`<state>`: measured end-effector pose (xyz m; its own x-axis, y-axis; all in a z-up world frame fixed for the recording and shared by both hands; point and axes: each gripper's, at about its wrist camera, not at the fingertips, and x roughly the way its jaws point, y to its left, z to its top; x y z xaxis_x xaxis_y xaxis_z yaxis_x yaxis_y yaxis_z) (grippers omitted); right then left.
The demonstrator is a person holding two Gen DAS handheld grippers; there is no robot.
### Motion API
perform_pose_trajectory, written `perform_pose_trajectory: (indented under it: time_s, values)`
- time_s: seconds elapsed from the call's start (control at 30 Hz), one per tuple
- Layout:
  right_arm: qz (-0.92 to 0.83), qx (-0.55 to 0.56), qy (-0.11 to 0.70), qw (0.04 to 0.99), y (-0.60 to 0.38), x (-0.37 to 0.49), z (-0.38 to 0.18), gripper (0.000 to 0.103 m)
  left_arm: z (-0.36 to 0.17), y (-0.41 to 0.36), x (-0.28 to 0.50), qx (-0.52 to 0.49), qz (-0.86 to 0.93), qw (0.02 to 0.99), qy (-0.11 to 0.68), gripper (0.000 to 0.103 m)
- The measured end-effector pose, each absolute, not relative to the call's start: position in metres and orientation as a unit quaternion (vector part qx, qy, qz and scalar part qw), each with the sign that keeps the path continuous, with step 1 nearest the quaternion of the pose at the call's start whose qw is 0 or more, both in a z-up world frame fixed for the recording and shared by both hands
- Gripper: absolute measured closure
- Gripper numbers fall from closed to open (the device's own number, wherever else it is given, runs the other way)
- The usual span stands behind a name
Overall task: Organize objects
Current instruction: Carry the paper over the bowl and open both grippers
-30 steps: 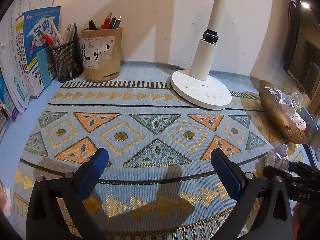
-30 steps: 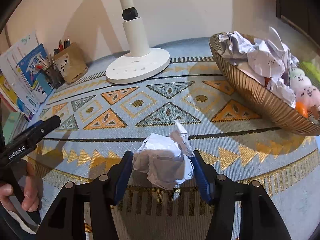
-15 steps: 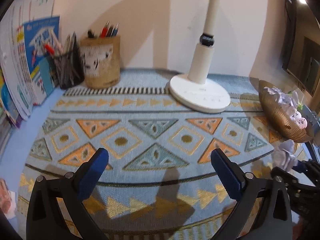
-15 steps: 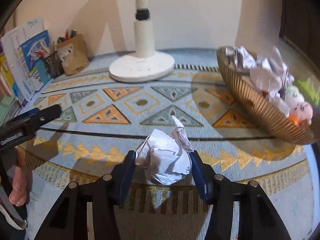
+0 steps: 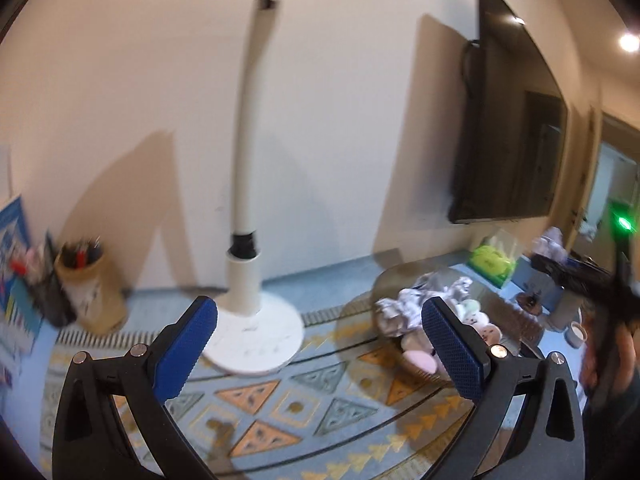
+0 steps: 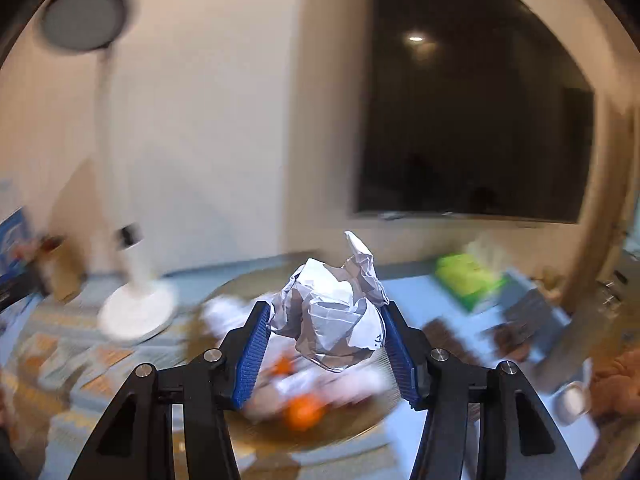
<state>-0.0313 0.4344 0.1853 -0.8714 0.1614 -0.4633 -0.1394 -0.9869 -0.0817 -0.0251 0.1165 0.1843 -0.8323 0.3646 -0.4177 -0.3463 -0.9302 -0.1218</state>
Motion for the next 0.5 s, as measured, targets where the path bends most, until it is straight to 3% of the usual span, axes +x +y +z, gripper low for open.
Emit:
perform_pose_trajectory:
  time_s: [0.13, 0.23, 0.5]
  values:
    - [0.958, -0.277, 0.058, 0.050, 0.492, -0.072, 0.188, 0.045, 0.183, 0.120, -0.026, -0.221, 0.958, 0.183, -0.013, 0.001]
    - [0.944, -0.312, 0.103, 0.029, 0.520, -0.108, 0.174, 0.029, 0.177, 0.114, -0.032, -0.236, 0.957, 0.171, -0.006, 0.001]
    - [0.923, -0.358, 0.144, 0.009, 0.524, -0.119, 0.148, 0.029, 0.181, 0.068, -0.015, -0.251, 0.959, 0.130, -0.006, 0.001]
